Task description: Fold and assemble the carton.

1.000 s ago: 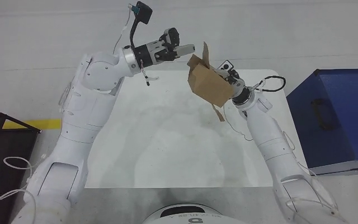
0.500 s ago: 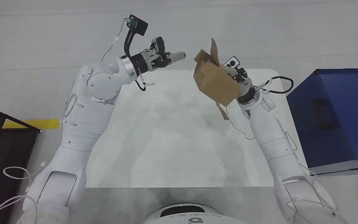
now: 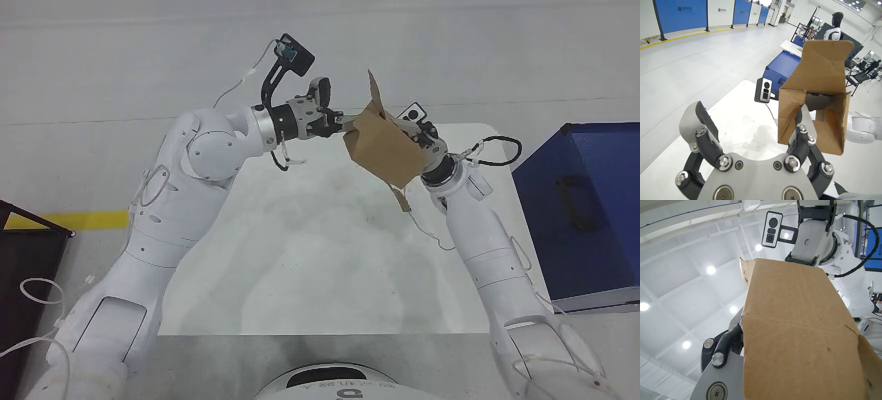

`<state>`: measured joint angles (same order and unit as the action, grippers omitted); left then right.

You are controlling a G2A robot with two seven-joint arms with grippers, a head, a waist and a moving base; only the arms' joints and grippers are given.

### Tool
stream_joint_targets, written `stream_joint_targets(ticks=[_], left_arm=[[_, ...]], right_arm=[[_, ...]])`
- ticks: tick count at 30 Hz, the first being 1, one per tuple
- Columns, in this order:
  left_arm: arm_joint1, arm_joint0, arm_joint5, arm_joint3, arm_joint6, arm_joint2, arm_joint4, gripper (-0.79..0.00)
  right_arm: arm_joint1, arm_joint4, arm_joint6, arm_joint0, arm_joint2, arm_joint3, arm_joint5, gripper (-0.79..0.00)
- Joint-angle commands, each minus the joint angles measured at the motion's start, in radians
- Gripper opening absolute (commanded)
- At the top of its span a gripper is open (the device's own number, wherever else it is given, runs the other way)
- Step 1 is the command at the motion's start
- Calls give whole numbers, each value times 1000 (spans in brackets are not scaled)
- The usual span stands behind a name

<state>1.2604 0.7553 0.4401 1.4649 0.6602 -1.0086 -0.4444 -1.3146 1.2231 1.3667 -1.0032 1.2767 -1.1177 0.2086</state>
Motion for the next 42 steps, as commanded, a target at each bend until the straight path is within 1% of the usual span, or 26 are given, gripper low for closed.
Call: stream_joint_targets(ticks=[1,8,14,16,19,23,26,28,31,33,38,42], left_arm=[[1,-2,-9,-2,-2,4,-6,0],[9,-12,-32,-22,-30,24,-13,0],[18,-21,-21,-53,-68,40,9,0],[16,-13,10,-56,-83,18,56,0],[6,3,51,-41,-70,-25,98,0],[-10,35,70,3,-63,-91,114,0],[-20,60,112,40,-37,-124,162,0],[-25,69,147,59,-2,-132,191,0],[-28,70,175,73,48,-118,201,0],[-26,60,157,66,57,-99,184,0],[-12,16,90,24,15,-38,98,0],[-3,-3,105,6,3,-2,104,0]], right_arm=[[-1,-1,1,4,-4,3,1,-785],[-3,-4,9,10,-15,10,1,-785],[-3,-4,11,5,-16,10,-1,-785],[-2,-3,13,2,-12,9,-4,-785],[0,-2,15,-3,-5,7,-5,-785],[1,-2,13,-8,-1,2,-6,-785],[1,-3,13,-8,-3,-5,-6,-785],[1,-3,13,-8,-5,-7,-7,-785],[0,-3,11,-7,-7,-7,-7,-785],[0,-6,10,-7,-7,-8,-8,-785],[1,-7,11,-14,-5,-18,-10,-785],[4,-3,10,-22,3,-18,-11,-785]])
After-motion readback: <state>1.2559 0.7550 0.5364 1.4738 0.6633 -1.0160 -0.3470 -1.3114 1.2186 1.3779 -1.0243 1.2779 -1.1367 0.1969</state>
